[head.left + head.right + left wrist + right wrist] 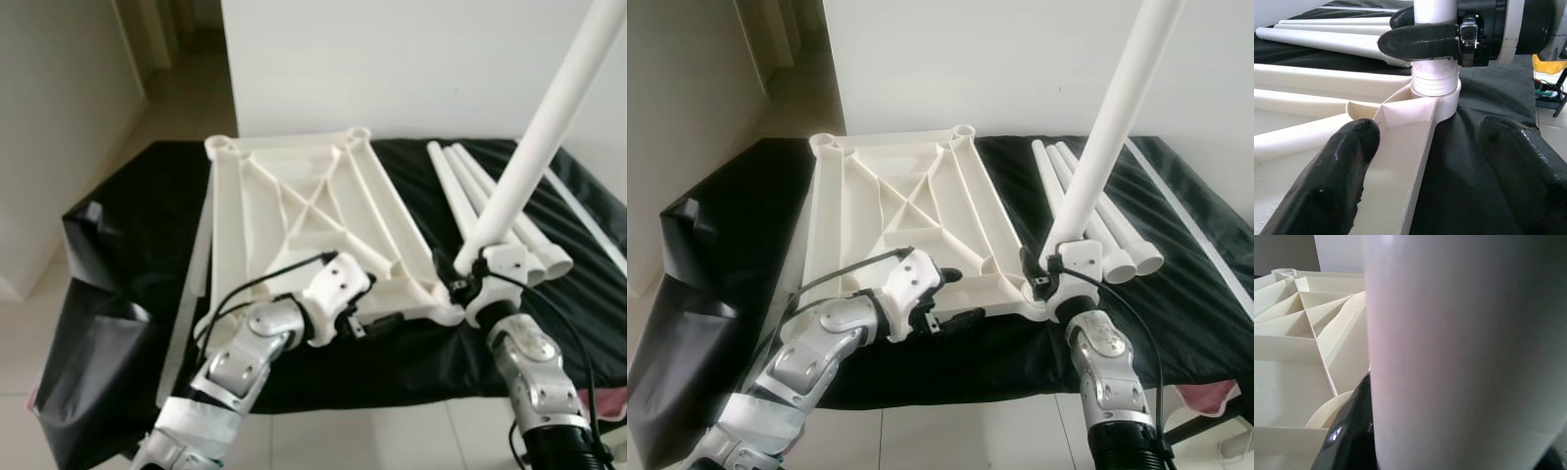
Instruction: Building children table
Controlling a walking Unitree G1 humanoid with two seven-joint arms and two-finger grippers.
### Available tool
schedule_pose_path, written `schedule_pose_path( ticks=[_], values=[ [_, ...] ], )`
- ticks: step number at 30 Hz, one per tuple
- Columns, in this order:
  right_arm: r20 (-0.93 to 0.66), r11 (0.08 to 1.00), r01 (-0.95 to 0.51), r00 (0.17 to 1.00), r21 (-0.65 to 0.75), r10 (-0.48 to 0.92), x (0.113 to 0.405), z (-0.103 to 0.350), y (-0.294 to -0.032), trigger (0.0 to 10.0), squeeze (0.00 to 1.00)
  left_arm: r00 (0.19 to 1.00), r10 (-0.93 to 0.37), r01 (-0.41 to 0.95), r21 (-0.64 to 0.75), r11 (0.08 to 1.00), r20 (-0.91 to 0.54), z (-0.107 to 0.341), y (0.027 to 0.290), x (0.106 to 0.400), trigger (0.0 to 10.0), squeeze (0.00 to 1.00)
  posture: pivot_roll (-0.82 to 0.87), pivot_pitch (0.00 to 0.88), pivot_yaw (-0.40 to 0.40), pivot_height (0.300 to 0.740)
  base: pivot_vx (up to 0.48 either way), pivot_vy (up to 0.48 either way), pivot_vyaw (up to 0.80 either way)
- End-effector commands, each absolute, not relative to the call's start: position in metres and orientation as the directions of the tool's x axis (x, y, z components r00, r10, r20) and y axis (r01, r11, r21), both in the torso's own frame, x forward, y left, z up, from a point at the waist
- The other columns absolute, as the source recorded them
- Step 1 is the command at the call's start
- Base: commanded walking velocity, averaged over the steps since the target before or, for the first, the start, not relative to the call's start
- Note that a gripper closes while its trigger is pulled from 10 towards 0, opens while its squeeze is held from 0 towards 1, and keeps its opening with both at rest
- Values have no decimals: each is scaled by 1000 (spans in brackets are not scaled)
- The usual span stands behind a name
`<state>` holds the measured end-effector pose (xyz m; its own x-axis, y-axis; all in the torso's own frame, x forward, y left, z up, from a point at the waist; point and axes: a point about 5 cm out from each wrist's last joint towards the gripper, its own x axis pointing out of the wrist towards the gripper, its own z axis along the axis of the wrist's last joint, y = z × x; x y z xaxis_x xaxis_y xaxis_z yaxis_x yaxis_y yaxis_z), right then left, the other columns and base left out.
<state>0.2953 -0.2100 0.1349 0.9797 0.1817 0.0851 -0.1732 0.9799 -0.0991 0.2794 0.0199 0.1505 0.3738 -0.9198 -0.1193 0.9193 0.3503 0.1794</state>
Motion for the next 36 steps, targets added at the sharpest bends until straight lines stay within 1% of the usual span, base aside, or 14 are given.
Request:
schedule_pose_path(
  ticks=[1,2,8,11,13,15,18,21,22,23,25,28,32,36],
  values=[
    [18,979,-183,983,-85,185,292,120,-210,2745,0,397,-910,909,189,372,-121,151,21,280,10000,0,46,0,-23,740,0,0,0],
    [19,981,-175,984,-85,177,291,120,-211,10000,0,397,-910,909,189,371,-121,151,22,281,10000,0,43,0,-21,740,0,0,0],
    [29,987,-139,989,-78,142,291,122,-212,10000,0,393,-911,911,188,368,-122,151,21,280,10000,0,39,0,-17,740,0,0,0],
    [14,999,-20,1000,-39,20,291,122,-215,10000,0,388,-913,913,186,363,-124,151,21,279,10000,0,38,0,-19,740,0,0,0],
    [14,999,-20,1000,-39,20,291,122,-215,10000,0,388,-913,913,186,363,-124,151,21,279,10000,0,38,0,-19,740,0,0,0],
    [-5,997,78,997,0,-78,290,119,-217,10000,0,387,-914,914,183,363,-123,151,21,278,10000,0,43,0,-24,740,0,0,0],
    [-17,993,118,993,9,-118,290,117,-216,10000,0,387,-914,914,183,363,-122,151,20,278,10000,0,44,0,-25,740,0,0,0],
    [-25,978,205,979,25,-205,287,114,-211,10000,0,385,-915,915,183,360,-122,151,20,277,10000,0,48,0,-28,740,0,0,0],
    [-40,953,300,953,33,-299,283,112,-205,10000,0,383,-916,916,183,358,-123,150,20,277,10000,0,48,0,-28,740,0,0,0],
    [-40,953,300,953,33,-299,283,112,-205,10000,0,383,-916,916,183,358,-123,150,20,277,10000,0,48,0,-28,740,0,0,0],
    [-75,904,426,903,39,-422,278,107,-201,10000,0,380,-917,917,181,355,-125,150,20,275,10000,0,48,0,-33,740,0,0,0],
    [-115,861,505,861,69,-496,274,102,-192,10000,0,376,-918,919,179,352,-124,149,18,274,10000,0,49,0,-36,740,0,0,0],
    [-126,859,501,864,106,-488,274,102,-181,10000,0,373,-920,920,177,350,-122,150,17,274,10000,0,46,0,-34,740,0,0,0],
    [-115,866,488,871,109,-477,276,106,-183,10000,0,365,-923,923,175,342,-124,149,16,273,10000,0,40,0,-33,740,0,0,0]
  ],
)
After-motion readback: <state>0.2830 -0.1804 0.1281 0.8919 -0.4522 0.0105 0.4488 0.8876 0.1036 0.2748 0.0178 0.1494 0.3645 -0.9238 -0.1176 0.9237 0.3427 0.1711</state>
